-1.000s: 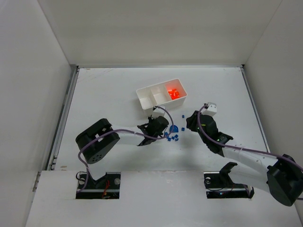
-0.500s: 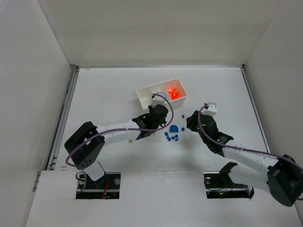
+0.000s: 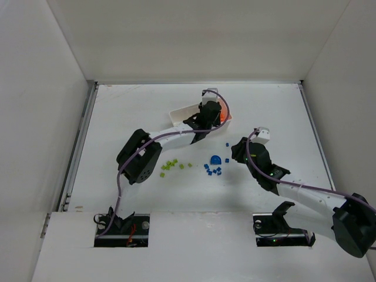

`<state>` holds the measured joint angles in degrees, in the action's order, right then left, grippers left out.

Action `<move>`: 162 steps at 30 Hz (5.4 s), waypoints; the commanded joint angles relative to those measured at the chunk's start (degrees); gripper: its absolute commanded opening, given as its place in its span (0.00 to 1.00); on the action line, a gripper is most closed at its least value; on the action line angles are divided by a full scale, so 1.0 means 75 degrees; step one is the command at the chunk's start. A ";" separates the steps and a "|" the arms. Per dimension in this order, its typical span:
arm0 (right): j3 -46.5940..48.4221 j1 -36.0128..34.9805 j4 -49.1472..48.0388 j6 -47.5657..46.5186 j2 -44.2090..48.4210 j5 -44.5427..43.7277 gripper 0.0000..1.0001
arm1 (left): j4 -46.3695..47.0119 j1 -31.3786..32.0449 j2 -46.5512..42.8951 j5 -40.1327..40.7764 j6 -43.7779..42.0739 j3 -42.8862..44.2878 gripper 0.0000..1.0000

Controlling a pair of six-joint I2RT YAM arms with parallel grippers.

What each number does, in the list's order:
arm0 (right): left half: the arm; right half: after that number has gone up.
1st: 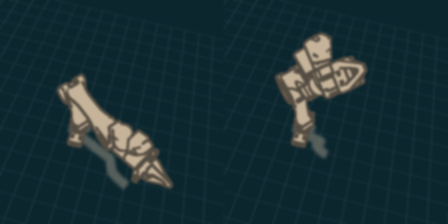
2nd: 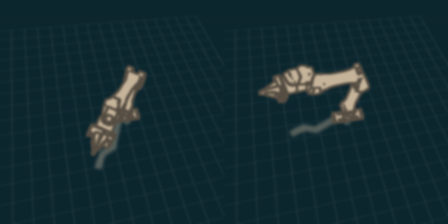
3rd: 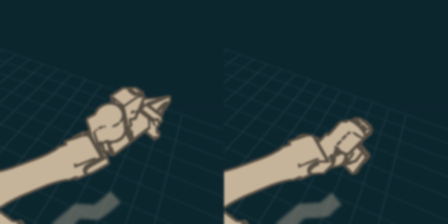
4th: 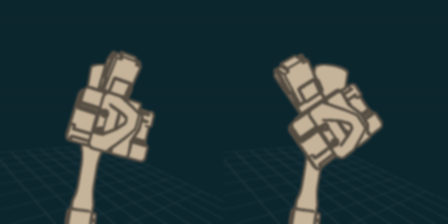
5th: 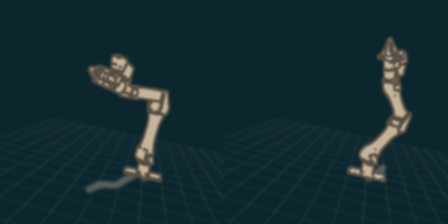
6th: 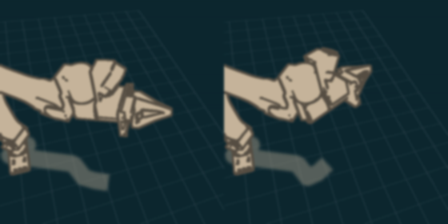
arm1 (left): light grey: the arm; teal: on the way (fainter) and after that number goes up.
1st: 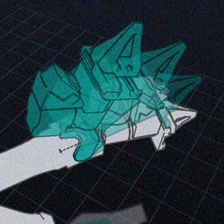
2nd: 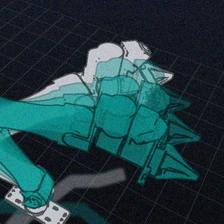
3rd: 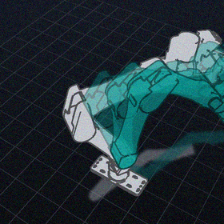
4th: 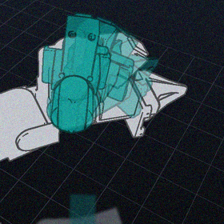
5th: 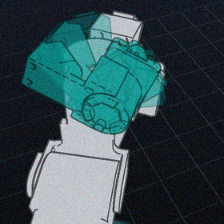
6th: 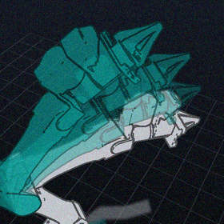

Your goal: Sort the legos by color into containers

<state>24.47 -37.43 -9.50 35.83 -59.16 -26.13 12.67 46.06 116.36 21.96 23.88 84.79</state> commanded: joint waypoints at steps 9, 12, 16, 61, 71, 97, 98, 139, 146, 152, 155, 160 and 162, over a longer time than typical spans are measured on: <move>0.0662 0.0309 -0.0328 0.0132 -0.0595 -0.0043 0.46 | 0.0454 -0.0066 -0.0956 -0.0302 -0.0184 -0.0486 0.40; 0.1224 0.0590 -0.0409 0.0132 -0.1204 0.0073 0.55 | 0.0946 -0.0124 -0.2010 -0.0244 -0.0009 -0.1797 0.35; 0.2161 0.1105 -0.0737 -0.0125 -0.2282 0.0378 0.63 | 0.1334 -0.0078 -0.3487 -0.0209 0.0390 -0.3544 0.28; 0.1017 -0.0884 0.0762 -0.0268 -0.1043 0.0778 0.31 | 0.1324 -0.0278 -0.6548 0.0307 0.0929 -0.7227 0.28; 0.0721 -0.1800 0.0692 0.0214 -0.2037 0.0461 0.60 | 0.1147 0.0766 -0.6807 0.0354 0.1468 -0.8013 0.28; 0.1894 -0.1578 0.0387 -0.0020 -0.3949 -0.0301 0.53 | 0.1053 0.0228 -0.7673 0.0330 0.1515 -0.7989 0.42; 0.1882 -0.1566 0.0364 0.0003 -0.3914 -0.0336 0.52 | 0.1030 0.0158 -0.7755 0.0296 0.1515 -0.8001 0.43; 0.8690 -0.1753 0.0832 -0.0981 -0.7358 0.1574 0.56 | -0.3599 -0.0078 -0.9514 0.1116 0.2992 -0.8458 0.38; 0.8492 -0.1753 0.0739 -0.0934 -0.7008 0.1515 0.67 | -0.3283 0.0414 -0.8742 0.1186 0.3016 -0.8423 0.38; 0.7123 -0.1753 0.0248 -0.0911 -0.5697 0.1293 0.58 | -0.2920 0.0508 -0.8296 0.1256 0.2922 -0.8423 0.38; 0.6058 -0.1776 -0.0045 -0.0899 -0.4807 0.1141 0.44 | -0.2616 0.0497 -0.7992 0.1303 0.2817 -0.8470 0.38; 0.4791 -0.1788 -0.0210 -0.0747 -0.3915 0.0989 0.45 | -0.2404 0.0532 -0.7499 0.1315 0.2617 -0.8364 0.37; 0.4415 -0.1788 -0.0280 -0.0700 -0.3657 0.0813 0.46 | -0.2369 0.0474 -0.7358 0.1245 0.2605 -0.8353 0.36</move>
<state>61.04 -50.68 -8.32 29.63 -88.55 -17.63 -6.35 49.56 60.36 29.43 42.19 19.90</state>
